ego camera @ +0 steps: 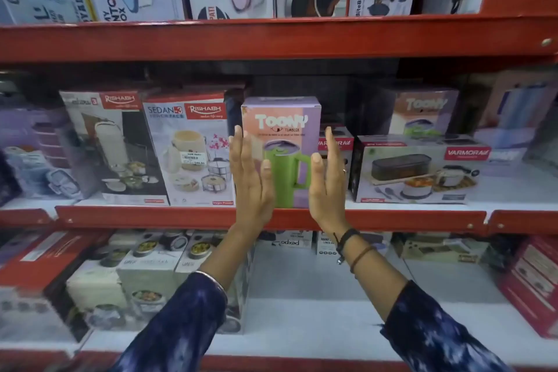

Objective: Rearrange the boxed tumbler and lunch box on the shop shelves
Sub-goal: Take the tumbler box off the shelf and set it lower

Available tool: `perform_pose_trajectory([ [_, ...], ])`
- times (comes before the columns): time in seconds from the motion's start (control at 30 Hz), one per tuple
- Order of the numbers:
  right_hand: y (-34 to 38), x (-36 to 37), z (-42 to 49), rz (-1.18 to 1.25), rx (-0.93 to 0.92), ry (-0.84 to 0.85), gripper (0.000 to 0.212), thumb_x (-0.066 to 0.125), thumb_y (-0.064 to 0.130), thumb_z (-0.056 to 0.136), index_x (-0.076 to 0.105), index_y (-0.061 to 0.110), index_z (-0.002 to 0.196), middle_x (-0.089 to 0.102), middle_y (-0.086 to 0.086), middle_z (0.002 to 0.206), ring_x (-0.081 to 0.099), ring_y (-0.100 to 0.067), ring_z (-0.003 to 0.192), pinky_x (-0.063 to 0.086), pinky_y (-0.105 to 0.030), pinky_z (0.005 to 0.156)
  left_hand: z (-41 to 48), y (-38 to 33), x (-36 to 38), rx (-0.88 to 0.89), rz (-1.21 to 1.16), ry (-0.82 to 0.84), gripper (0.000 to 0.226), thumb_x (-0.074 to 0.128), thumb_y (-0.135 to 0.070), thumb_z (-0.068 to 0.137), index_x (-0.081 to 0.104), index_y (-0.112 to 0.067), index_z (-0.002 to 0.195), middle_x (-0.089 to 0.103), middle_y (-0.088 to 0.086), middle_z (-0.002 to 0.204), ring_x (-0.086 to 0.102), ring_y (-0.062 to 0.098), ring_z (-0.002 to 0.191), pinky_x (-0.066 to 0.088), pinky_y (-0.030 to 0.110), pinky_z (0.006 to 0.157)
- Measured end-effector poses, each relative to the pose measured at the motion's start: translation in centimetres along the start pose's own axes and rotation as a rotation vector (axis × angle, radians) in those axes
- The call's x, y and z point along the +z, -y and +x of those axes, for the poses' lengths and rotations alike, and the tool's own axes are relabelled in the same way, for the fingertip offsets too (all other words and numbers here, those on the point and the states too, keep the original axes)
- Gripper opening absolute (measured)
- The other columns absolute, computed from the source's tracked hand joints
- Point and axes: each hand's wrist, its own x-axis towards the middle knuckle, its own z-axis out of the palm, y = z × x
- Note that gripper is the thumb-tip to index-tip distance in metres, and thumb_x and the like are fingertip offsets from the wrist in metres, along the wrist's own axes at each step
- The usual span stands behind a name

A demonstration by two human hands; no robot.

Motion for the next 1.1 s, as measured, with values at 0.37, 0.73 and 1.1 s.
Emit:
perform_pose_trajectory([
  [0.37,-1.0,-1.2,3.4,0.011,0.188,0.116,0.048,0.054,0.028,0.093,0.043,0.019,0.139,0.060,0.000,0.132,0.060,-0.001,0.110,0.049,-0.022,0.097,2.5,1.9,-1.4,-0.287,0.157,0.083,0.042,0.033,-0.043,0.090,0.047,-0.026,0.126,0.069,0.006,0.093,0.062,0.026,0.080,0.046,0.035,0.061],
  [0.73,2.1,-8.1,2.2,0.206,0.086,0.038,0.049,0.061,0.011,0.089,0.047,0.010,0.136,0.059,-0.003,0.131,0.060,-0.004,0.114,0.050,-0.027,0.098,1.7,-5.5,-2.4,-0.202,-0.061,0.049,0.042,0.053,-0.028,0.091,0.048,-0.017,0.131,0.070,0.002,0.111,0.064,0.002,0.094,0.056,0.022,0.078],
  [1.1,2.0,-16.2,-2.2,0.116,0.102,0.005,0.051,0.069,0.026,0.082,0.054,0.015,0.130,0.062,-0.004,0.129,0.061,-0.014,0.116,0.053,-0.035,0.095,-2.8,-10.3,-2.1,-0.295,-0.234,0.219,0.047,0.069,-0.026,0.077,0.057,-0.015,0.121,0.069,0.000,0.113,0.067,0.007,0.096,0.057,0.039,0.086],
])
